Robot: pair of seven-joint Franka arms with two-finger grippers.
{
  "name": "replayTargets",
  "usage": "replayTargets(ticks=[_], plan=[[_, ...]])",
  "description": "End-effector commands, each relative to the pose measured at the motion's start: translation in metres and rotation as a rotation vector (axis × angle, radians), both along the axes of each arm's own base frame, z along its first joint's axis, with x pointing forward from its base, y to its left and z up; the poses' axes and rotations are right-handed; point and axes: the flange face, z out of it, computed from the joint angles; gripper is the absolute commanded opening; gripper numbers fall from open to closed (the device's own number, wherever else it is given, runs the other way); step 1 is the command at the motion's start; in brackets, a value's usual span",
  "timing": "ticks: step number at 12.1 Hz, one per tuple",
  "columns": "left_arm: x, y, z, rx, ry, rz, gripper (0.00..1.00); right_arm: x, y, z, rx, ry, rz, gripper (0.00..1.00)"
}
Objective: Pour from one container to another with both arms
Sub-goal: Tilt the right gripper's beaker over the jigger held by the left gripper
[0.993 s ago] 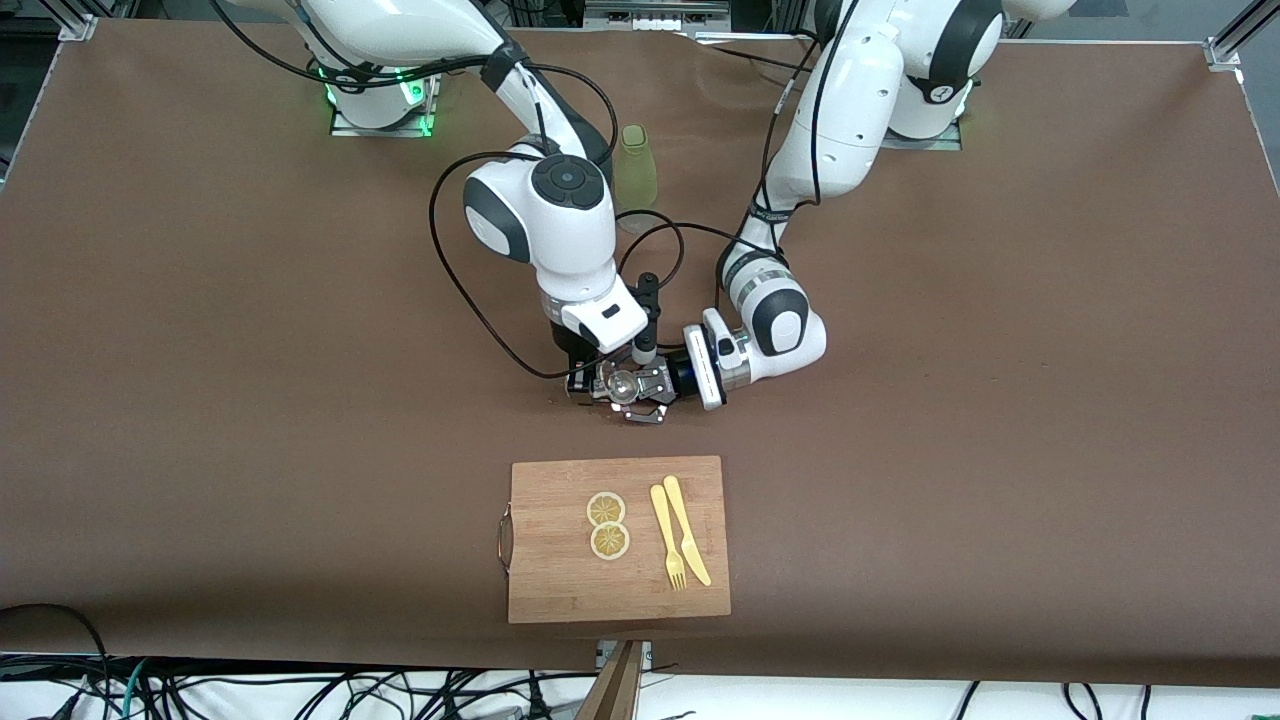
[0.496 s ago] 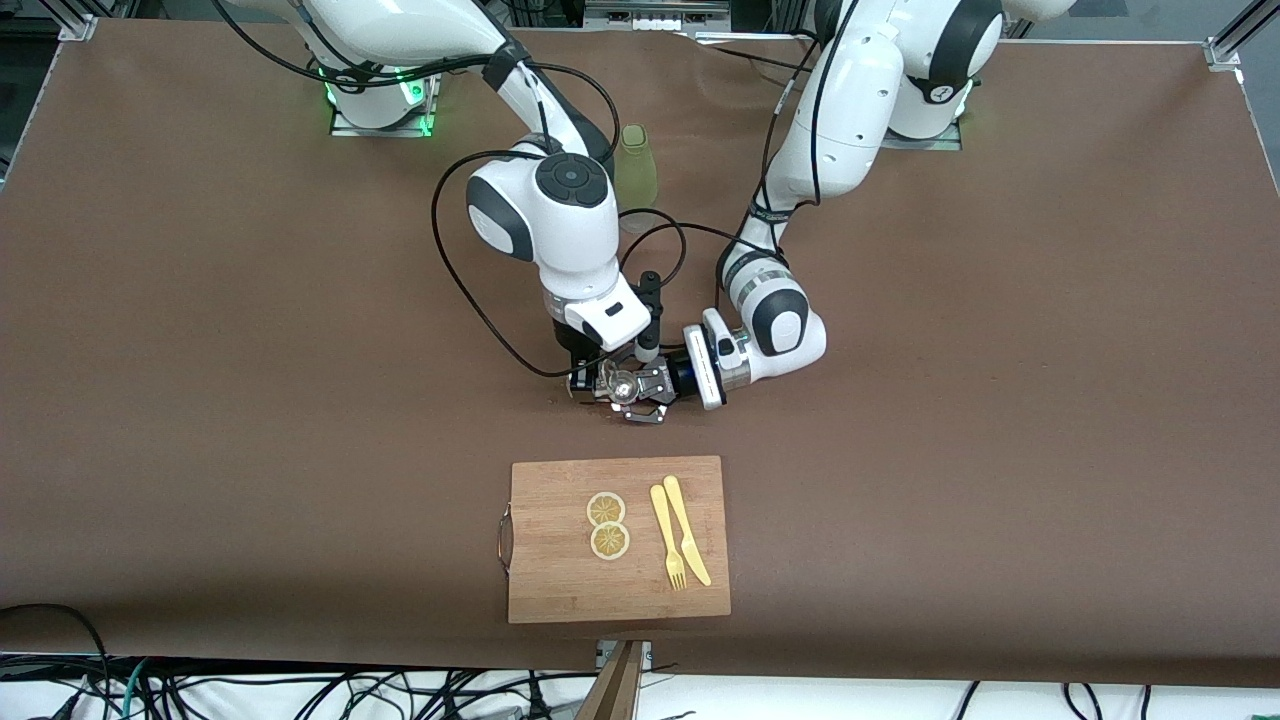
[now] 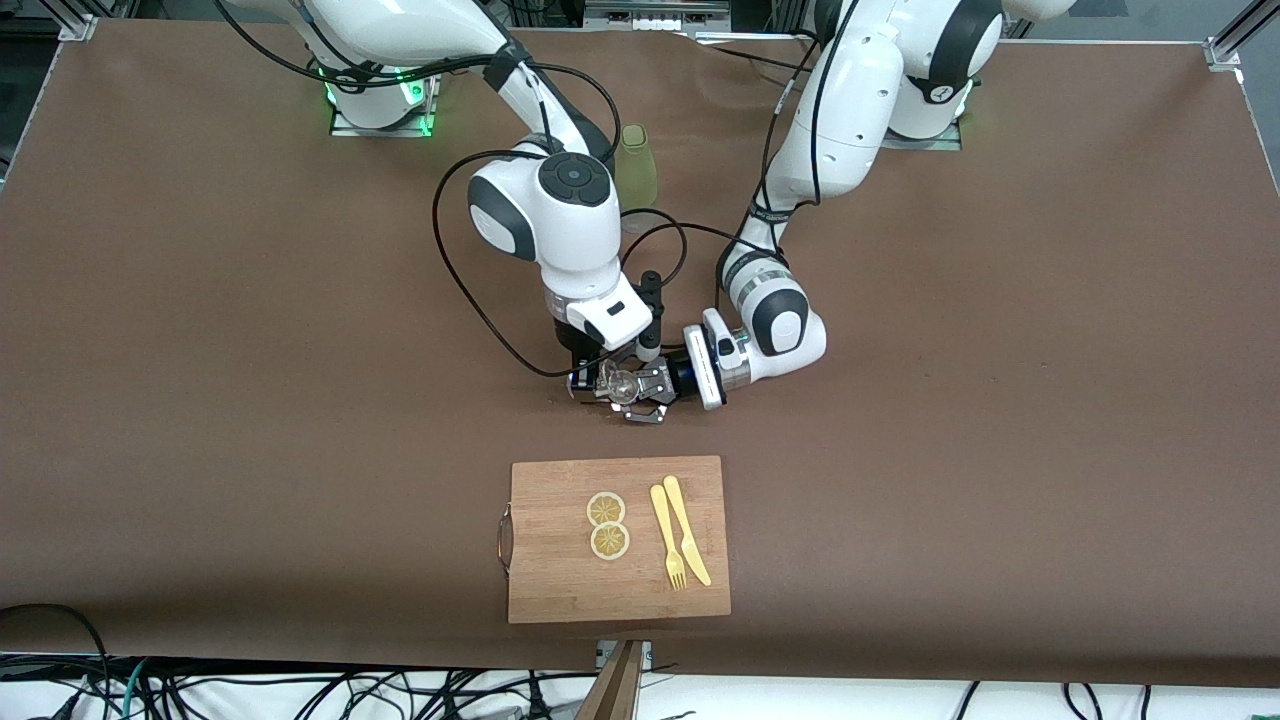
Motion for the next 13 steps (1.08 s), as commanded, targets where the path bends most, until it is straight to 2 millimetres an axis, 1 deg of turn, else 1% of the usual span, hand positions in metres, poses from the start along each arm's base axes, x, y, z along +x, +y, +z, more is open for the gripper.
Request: replayTargets(ticks=[1,2,3,4,6,7,10,13], plan=[[0.003,-0.005,0.001,-0.001,-0.036,0.046,0.00,0.002,0.004,0.002,-0.009,-0.019,-0.013,0.22],[0.004,-0.005,0.002,-0.003,-0.037,0.048,0.00,0.006,0.000,0.003,-0.004,-0.020,-0.021,0.22],[0.005,-0.004,0.002,-0.002,-0.038,0.049,0.00,0.008,-0.001,0.007,-0.003,-0.026,-0.020,0.22],[0.006,-0.002,0.002,0.002,-0.041,0.050,0.00,0.006,0.004,0.010,0.001,-0.030,-0.017,0.22],[0.007,-0.001,0.002,0.001,-0.039,0.052,0.00,0.011,-0.001,0.009,0.007,-0.028,-0.026,0.22],[0.009,0.000,0.004,0.000,-0.041,0.055,0.00,0.017,-0.008,0.009,0.029,-0.011,-0.053,0.23],[0.010,0.003,0.003,0.001,-0.039,0.058,0.00,0.024,-0.017,0.010,0.132,0.064,-0.132,0.23],[0.013,0.008,0.004,0.007,-0.040,0.067,0.00,0.038,-0.029,0.024,0.261,0.134,-0.228,0.23]])
